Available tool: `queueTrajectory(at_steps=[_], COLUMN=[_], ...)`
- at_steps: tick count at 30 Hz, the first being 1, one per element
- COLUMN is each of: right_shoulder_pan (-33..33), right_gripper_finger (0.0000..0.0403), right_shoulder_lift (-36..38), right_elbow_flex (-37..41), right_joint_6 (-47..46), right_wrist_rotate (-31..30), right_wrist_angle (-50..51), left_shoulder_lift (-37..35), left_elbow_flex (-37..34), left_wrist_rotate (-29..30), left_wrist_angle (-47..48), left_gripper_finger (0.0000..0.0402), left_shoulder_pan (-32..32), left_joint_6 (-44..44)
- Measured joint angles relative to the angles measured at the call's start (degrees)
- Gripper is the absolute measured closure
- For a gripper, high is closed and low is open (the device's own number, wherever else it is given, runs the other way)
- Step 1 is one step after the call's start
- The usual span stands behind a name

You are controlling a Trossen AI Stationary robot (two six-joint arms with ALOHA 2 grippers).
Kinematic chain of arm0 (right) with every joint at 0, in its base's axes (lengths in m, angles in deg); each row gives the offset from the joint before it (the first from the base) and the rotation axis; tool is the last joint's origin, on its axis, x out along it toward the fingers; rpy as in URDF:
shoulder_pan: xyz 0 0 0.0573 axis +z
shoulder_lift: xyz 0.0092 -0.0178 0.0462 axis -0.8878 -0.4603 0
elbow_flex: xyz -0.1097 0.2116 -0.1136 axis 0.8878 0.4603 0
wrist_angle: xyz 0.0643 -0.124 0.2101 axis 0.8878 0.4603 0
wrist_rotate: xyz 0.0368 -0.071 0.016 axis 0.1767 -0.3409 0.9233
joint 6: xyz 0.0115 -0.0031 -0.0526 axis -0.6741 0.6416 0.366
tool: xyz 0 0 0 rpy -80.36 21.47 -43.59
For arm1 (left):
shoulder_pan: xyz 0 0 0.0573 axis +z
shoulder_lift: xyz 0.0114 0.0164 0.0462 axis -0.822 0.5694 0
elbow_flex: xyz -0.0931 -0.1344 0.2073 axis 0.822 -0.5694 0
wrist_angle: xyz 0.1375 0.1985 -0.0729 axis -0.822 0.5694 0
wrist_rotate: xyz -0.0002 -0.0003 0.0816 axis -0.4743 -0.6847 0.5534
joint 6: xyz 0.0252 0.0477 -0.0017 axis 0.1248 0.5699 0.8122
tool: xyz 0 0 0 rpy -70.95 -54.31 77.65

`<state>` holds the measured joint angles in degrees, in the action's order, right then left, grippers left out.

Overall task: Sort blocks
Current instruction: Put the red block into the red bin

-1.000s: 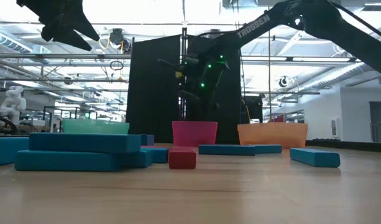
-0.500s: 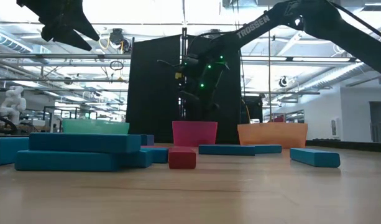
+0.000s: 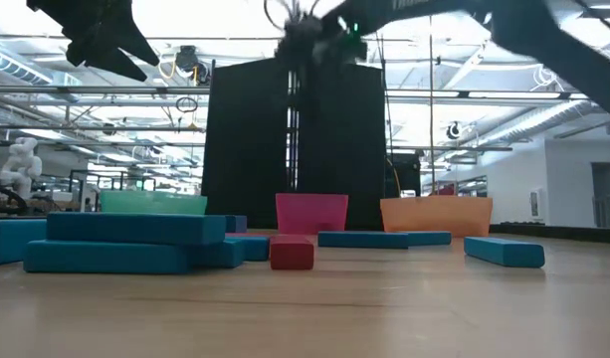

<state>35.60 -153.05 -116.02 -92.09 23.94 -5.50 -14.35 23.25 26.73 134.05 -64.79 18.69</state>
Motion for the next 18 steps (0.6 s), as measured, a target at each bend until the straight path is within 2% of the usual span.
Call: queueTrajectory(at_steps=[2, 7, 14, 16, 18], right_shoulder_pan=[3.8, 14.7, 25.6, 27.3, 28.2], right_gripper_finger=[0.0112, 0.0112, 0.0112, 0.0112, 0.0112], right_shoulder_lift=[1.0, 0.7, -2.8, -3.9, -4.9], right_elbow_flex=[0.5, 0.7, 0.7, 0.7, 0.7], right_joint_6=[2.5, 13.5, 15.7, 15.7, 15.0], right_wrist_rotate=[-1.4, -15.4, -28.3, -31.5, -32.3], right_wrist_angle=[3.6, 14.6, 10.3, 11.0, 13.2], left_shoulder_lift=[0.0, 0.0, 0.3, 1.0, 2.5], left_elbow_flex=[0.0, 0.0, 0.0, 0.0, 0.0], left_wrist_rotate=[0.0, 0.0, -0.7, -4.9, -12.0], left_wrist_angle=[0.2, 0.7, 0.7, 0.5, 0.3], left_gripper_finger=[0.0100, 0.0100, 0.0100, 0.0100, 0.0100], left_shoulder_pan=[0.0, 0.0, 0.0, 0.0, 0.0], left_joint_6=[0.0, 0.0, -0.4, 0.9, 4.1])
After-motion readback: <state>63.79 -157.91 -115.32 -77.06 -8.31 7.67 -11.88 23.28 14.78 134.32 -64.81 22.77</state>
